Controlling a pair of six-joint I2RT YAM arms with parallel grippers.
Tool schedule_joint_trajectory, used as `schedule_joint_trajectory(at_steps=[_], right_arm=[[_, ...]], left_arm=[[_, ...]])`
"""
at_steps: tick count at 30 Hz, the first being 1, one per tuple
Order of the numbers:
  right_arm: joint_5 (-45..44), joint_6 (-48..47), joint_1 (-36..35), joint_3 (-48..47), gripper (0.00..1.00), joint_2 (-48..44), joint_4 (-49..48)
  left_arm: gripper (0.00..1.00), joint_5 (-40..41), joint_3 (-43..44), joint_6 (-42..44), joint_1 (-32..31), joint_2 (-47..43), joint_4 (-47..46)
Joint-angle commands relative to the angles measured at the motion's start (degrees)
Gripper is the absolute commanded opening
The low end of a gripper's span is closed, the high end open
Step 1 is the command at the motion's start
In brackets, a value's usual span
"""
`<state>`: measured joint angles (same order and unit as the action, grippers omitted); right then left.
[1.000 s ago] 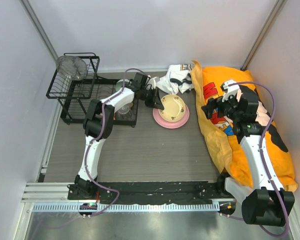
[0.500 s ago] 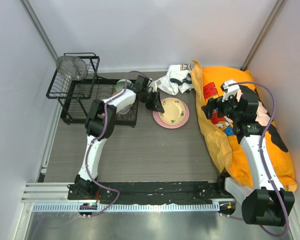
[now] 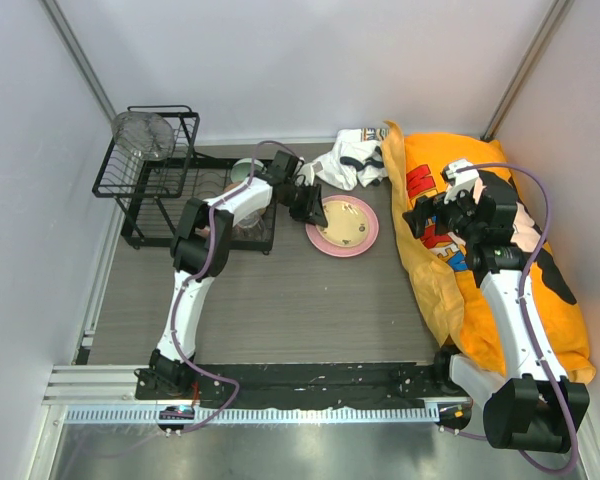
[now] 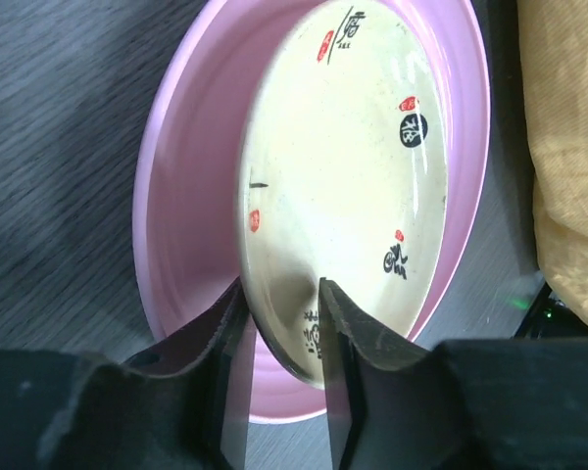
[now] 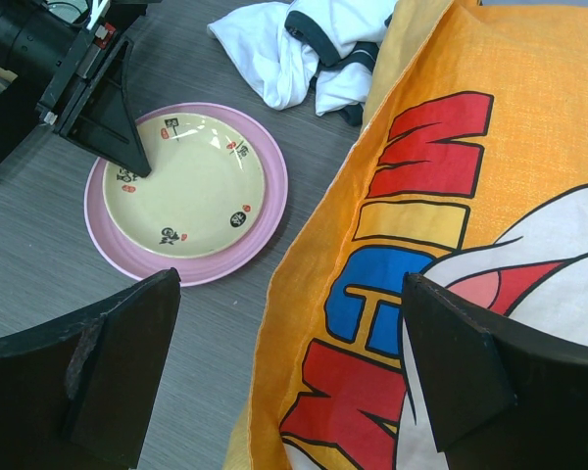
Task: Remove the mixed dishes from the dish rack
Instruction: Place the plate at the center of the board.
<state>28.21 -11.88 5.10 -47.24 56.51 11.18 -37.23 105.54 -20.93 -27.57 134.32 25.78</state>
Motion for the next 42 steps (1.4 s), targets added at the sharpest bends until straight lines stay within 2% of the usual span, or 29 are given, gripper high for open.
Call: schedule_joint_trajectory(at_steps=[1, 3, 12, 18, 29, 34, 42], right_arm=[[0.4, -0.4, 0.3, -1.1, 1.00, -1.0, -2.2], [0.4, -0.4, 0.3, -1.0, 1.00, -1.0, -2.3], [0.4, -0.4, 0.3, -1.2, 1.00, -1.1, -2.1], [0.7, -0.4, 0.3, -1.2, 1.00, -1.1, -2.0], [0.7, -0.5, 0.3, -1.2, 1.00, -1.5, -2.0], [0.8, -0.4, 0.3, -1.3, 1.00, -1.2, -2.0], [1.2, -0.4, 0.3, -1.3, 1.00, -1.5, -2.0]], left_arm=[[0.38, 0.8, 2.7, 1.6, -0.3, -0.3, 0.7], [0.46, 0.8, 2.8, 1.9, -0.3, -0.4, 0.8], [0.68, 3.3, 3.2, 3.4, -0.3, -2.3, 2.1], [0.70, 7.9, 2.8, 5.3, -0.3, -5.7, 3.5], [0.72, 9.3, 2.9, 7.1, -0.8, -8.6, 4.8], [0.72, 12.4, 4.5, 9.4, -0.7, -12.2, 7.5], [0.74, 18.0, 10.6, 20.7, -0.7, -20.9, 17.4]])
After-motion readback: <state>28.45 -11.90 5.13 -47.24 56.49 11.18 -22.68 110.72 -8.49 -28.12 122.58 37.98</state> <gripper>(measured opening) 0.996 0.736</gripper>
